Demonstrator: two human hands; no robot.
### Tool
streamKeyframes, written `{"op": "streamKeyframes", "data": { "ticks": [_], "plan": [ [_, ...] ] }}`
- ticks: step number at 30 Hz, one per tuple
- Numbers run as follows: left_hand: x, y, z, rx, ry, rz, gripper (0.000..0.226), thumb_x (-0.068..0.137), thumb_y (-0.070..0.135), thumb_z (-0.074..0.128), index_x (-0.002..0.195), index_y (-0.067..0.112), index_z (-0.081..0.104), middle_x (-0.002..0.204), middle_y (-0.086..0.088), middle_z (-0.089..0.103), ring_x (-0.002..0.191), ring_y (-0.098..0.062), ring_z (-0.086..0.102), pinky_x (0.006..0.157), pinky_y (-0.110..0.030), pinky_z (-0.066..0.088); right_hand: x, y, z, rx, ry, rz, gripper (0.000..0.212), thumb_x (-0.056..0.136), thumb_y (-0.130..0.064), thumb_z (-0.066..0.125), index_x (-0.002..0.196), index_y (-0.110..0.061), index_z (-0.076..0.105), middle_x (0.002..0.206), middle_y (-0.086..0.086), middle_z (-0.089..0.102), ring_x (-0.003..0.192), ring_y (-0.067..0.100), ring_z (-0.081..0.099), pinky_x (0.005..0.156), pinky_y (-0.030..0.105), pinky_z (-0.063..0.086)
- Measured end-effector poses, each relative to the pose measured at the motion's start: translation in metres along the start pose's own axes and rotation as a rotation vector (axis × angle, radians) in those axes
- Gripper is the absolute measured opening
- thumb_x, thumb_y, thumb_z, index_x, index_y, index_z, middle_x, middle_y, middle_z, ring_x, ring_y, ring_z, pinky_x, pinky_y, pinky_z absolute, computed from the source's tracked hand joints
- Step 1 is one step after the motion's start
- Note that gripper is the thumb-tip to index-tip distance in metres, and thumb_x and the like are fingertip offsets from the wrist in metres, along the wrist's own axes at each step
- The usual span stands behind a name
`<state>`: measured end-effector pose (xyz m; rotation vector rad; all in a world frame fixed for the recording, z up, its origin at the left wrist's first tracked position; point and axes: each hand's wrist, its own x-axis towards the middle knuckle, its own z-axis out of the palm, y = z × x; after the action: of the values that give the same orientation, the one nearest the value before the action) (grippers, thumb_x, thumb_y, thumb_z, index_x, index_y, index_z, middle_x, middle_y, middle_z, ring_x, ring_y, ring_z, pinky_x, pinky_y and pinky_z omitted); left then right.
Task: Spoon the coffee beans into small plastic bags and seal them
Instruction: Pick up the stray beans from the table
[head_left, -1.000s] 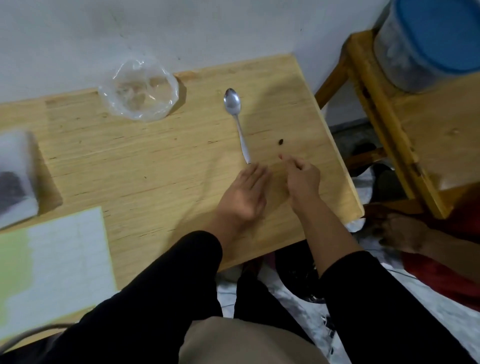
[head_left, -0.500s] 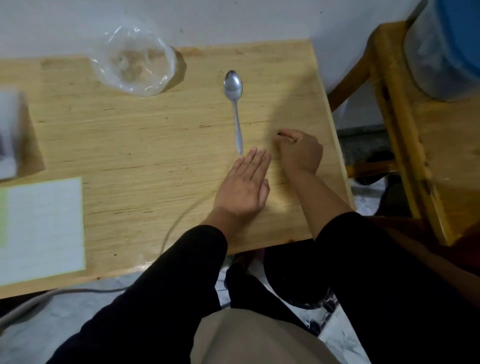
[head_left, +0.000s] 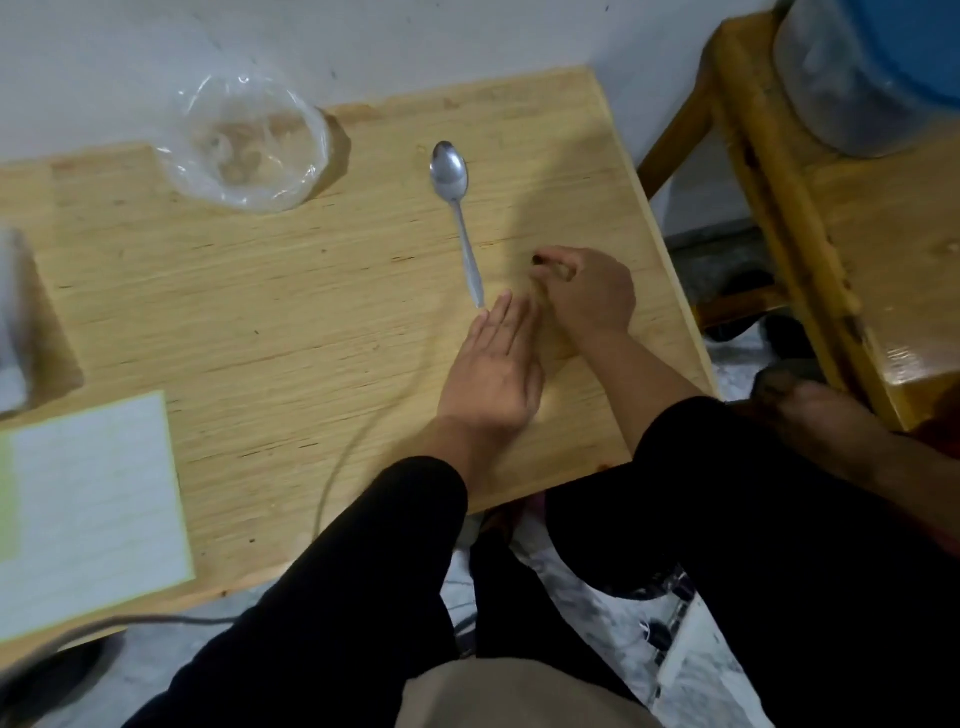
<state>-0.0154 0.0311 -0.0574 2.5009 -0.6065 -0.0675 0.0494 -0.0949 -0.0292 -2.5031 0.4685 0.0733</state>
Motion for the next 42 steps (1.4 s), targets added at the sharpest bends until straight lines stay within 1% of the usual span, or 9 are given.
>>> {"op": "streamKeyframes", "data": {
  "ticks": [4, 12, 19, 23, 26, 31, 35, 38, 42],
  "plan": [
    [-0.001, -0.002, -0.001, -0.069, 0.017, 0.008, 0.052, 0.089, 0.022, 0.036, 0.135, -0.001, 0.044, 0.14, -0.019, 0.045, 0.136, -0.034, 0.033, 0.114, -0.037, 0.015, -0.002, -0.001, 0.004, 0.017, 0.058, -0.006, 0.022, 0.085, -0.036, 0.06, 0.103, -0.029, 0.071, 0.108, -0.007, 0.069, 0.097, 0.012, 0.061, 0.082, 0.021, 0.04],
    [0.002, -0.007, 0.002, 0.128, -0.067, 0.074, 0.054, 0.087, 0.023, 0.03, 0.129, -0.005, 0.049, 0.133, -0.022, 0.051, 0.128, -0.035, 0.045, 0.109, -0.045, 0.028, -0.048, 0.016, 0.001, 0.097, 0.153, 0.116, 0.019, 0.086, -0.029, 0.061, 0.098, -0.02, 0.072, 0.1, -0.002, 0.071, 0.091, 0.013, 0.062, 0.076, 0.017, 0.037],
    [-0.007, 0.005, 0.001, 0.216, -0.273, 0.169, 0.075, 0.083, 0.038, 0.007, 0.146, 0.001, 0.02, 0.154, -0.016, 0.02, 0.144, -0.027, 0.013, 0.115, -0.041, 0.007, -0.124, 0.038, -0.005, 0.415, 0.334, 0.383, 0.018, 0.086, -0.024, 0.064, 0.098, -0.012, 0.072, 0.086, -0.002, 0.066, 0.066, 0.0, 0.052, 0.059, 0.001, 0.037],
    [-0.021, 0.035, 0.017, 0.195, -0.328, 0.317, 0.063, 0.086, 0.031, 0.024, 0.137, -0.003, 0.04, 0.142, -0.022, 0.042, 0.134, -0.036, 0.037, 0.106, -0.052, 0.03, -0.168, 0.062, -0.011, 0.487, 0.432, 0.504, 0.018, 0.087, -0.025, 0.063, 0.099, -0.014, 0.071, 0.082, -0.003, 0.062, 0.068, -0.001, 0.05, 0.056, 0.006, 0.037],
    [-0.027, 0.058, 0.029, 0.162, -0.346, 0.376, 0.061, 0.088, 0.03, 0.023, 0.137, -0.002, 0.04, 0.142, -0.02, 0.042, 0.134, -0.036, 0.037, 0.106, -0.053, 0.03, -0.193, 0.089, -0.016, 0.489, 0.515, 0.578, 0.014, 0.087, -0.02, 0.063, 0.096, -0.013, 0.071, 0.085, 0.0, 0.065, 0.074, 0.005, 0.055, 0.06, 0.003, 0.039],
    [-0.031, 0.066, 0.04, 0.188, -0.329, 0.394, 0.063, 0.091, 0.032, 0.013, 0.145, 0.002, 0.026, 0.152, -0.016, 0.026, 0.142, -0.032, 0.02, 0.113, -0.049, 0.015, -0.223, 0.129, -0.018, 0.373, 0.564, 0.681, 0.006, 0.087, -0.014, 0.061, 0.091, -0.012, 0.064, 0.086, 0.004, 0.051, 0.073, 0.014, 0.047, 0.077, 0.026, 0.043],
    [-0.033, 0.07, 0.041, 0.188, -0.311, 0.399, 0.064, 0.09, 0.032, 0.012, 0.144, 0.001, 0.028, 0.151, -0.018, 0.027, 0.142, -0.033, 0.02, 0.113, -0.049, 0.015, -0.239, 0.142, -0.019, 0.292, 0.531, 0.652, 0.017, 0.089, -0.011, 0.057, 0.104, -0.009, 0.064, 0.116, 0.01, 0.052, 0.094, 0.021, 0.055, 0.083, 0.015, 0.037],
    [-0.032, 0.072, 0.039, 0.187, -0.3, 0.4, 0.065, 0.089, 0.033, 0.014, 0.142, 0.0, 0.031, 0.149, -0.019, 0.03, 0.14, -0.035, 0.024, 0.112, -0.048, 0.016, -0.244, 0.144, -0.015, 0.201, 0.441, 0.601, 0.031, 0.094, -0.018, 0.049, 0.123, -0.008, 0.057, 0.133, 0.011, 0.048, 0.119, 0.025, 0.049, 0.096, 0.026, 0.037],
    [-0.031, 0.076, 0.035, 0.204, -0.302, 0.402, 0.062, 0.089, 0.032, 0.018, 0.138, -0.003, 0.037, 0.144, -0.023, 0.038, 0.136, -0.039, 0.031, 0.11, -0.05, 0.022, -0.246, 0.14, -0.008, 0.067, 0.357, 0.557, 0.043, 0.098, -0.024, 0.038, 0.137, -0.006, 0.043, 0.145, 0.01, 0.039, 0.135, 0.024, 0.034, 0.111, 0.034, 0.03]
  ]
}}
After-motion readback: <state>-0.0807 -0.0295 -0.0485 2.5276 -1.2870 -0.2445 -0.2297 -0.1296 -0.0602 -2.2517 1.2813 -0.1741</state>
